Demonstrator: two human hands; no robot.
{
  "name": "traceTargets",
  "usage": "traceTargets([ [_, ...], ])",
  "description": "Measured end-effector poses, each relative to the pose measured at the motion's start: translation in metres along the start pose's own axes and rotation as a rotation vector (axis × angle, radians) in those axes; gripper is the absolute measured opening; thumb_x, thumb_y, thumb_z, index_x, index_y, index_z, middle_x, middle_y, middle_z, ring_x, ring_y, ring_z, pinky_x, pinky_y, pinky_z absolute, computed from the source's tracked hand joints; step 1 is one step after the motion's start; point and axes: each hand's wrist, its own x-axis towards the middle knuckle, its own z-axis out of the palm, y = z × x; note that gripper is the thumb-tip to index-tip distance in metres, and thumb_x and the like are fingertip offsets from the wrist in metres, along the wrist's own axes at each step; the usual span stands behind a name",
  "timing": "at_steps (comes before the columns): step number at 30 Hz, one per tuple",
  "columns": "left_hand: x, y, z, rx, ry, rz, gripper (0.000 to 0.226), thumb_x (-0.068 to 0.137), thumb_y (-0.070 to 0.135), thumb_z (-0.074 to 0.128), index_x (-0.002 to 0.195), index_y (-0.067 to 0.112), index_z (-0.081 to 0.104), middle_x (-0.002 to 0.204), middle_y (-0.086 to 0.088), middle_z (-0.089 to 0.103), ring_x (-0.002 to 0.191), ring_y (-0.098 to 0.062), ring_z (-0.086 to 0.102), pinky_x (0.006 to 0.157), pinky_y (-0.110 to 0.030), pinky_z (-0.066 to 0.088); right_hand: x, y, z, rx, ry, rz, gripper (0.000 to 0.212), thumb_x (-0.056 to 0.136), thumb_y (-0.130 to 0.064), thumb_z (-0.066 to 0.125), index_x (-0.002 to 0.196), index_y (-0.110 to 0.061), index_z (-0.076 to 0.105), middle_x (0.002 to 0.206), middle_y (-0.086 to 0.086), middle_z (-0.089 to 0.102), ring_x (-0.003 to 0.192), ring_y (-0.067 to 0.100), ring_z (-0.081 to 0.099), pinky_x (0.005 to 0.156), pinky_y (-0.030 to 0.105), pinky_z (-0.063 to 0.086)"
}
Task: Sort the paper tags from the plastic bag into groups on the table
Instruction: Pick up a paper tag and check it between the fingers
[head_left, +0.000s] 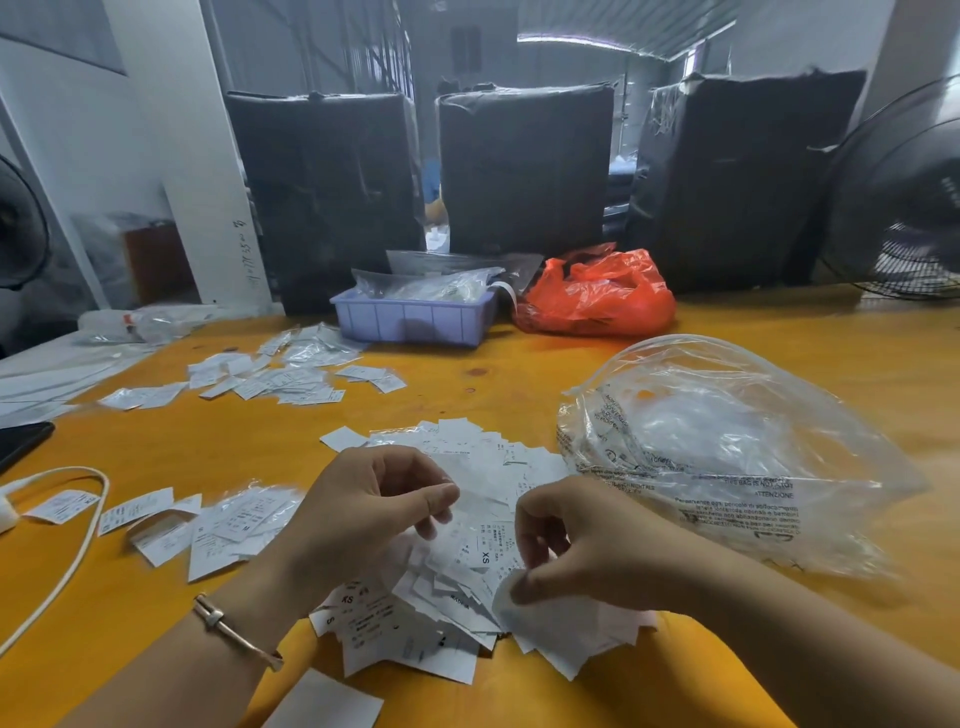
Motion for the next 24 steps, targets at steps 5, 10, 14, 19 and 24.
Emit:
traceTargets([
  [5, 0.0, 0.0, 0.001, -0.01, 0.001, -0.011, 0.012, 0.085, 0.009, 0.074, 0.075, 0.013, 0.076, 0.07, -0.009, 0.073, 0.059, -0.016, 0.067, 0.055, -0.016, 0.05, -0.001, -0.002, -0.005, 0.307, 0.229, -0.024, 0.018, 0.08, -0.015, 0.075, 0.074, -0.007, 0.06, 0.075, 0.008, 0.064, 0.068, 0.014, 0.055, 0.064, 0.027, 0.04],
  [10, 0.0, 0.001, 0.002, -0.028, 0.004, -0.023, 0.009, 0.086, 0.013, 0.073, 0.079, 0.01, 0.076, 0.072, -0.009, 0.074, 0.059, -0.015, 0.067, 0.054, -0.015, 0.049, 0.002, -0.001, -0.008, 0.749, 0.267, 0.019, 0.016, 0.091, 0.005, 0.048, 0.078, -0.004, 0.046, 0.087, 0.016, 0.074, 0.079, 0.029, 0.07, 0.064, 0.027, 0.053],
  [14, -0.001, 0.002, 0.002, -0.033, 0.008, -0.027, 0.008, 0.086, 0.011, 0.073, 0.079, 0.013, 0.076, 0.074, -0.008, 0.074, 0.061, -0.014, 0.068, 0.054, -0.015, 0.049, 0.005, -0.001, -0.004, 0.863, 0.226, 0.083, 0.02, 0.083, 0.009, 0.05, 0.071, -0.007, 0.046, 0.071, 0.015, 0.066, 0.062, 0.023, 0.061, 0.061, 0.029, 0.052],
  [19, 0.0, 0.004, -0.001, -0.089, 0.015, -0.045, 0.006, 0.085, 0.006, 0.073, 0.085, 0.012, 0.075, 0.077, -0.008, 0.075, 0.065, -0.013, 0.069, 0.055, -0.017, 0.049, 0.006, 0.004, -0.001, 0.743, 0.172, 0.16, 0.035, 0.077, 0.009, 0.06, 0.056, -0.016, 0.048, 0.068, 0.012, 0.054, 0.059, 0.016, 0.052, 0.059, 0.029, 0.046],
  [24, -0.001, 0.003, 0.0, -0.096, 0.009, -0.047, 0.007, 0.085, 0.006, 0.073, 0.084, 0.012, 0.075, 0.076, -0.008, 0.075, 0.064, -0.013, 0.068, 0.055, -0.016, 0.048, 0.009, 0.003, 0.004, 0.819, 0.143, 0.162, 0.021, 0.069, -0.003, 0.064, 0.062, -0.014, 0.048, 0.071, 0.012, 0.043, 0.058, 0.016, 0.037, 0.051, 0.023, 0.033],
])
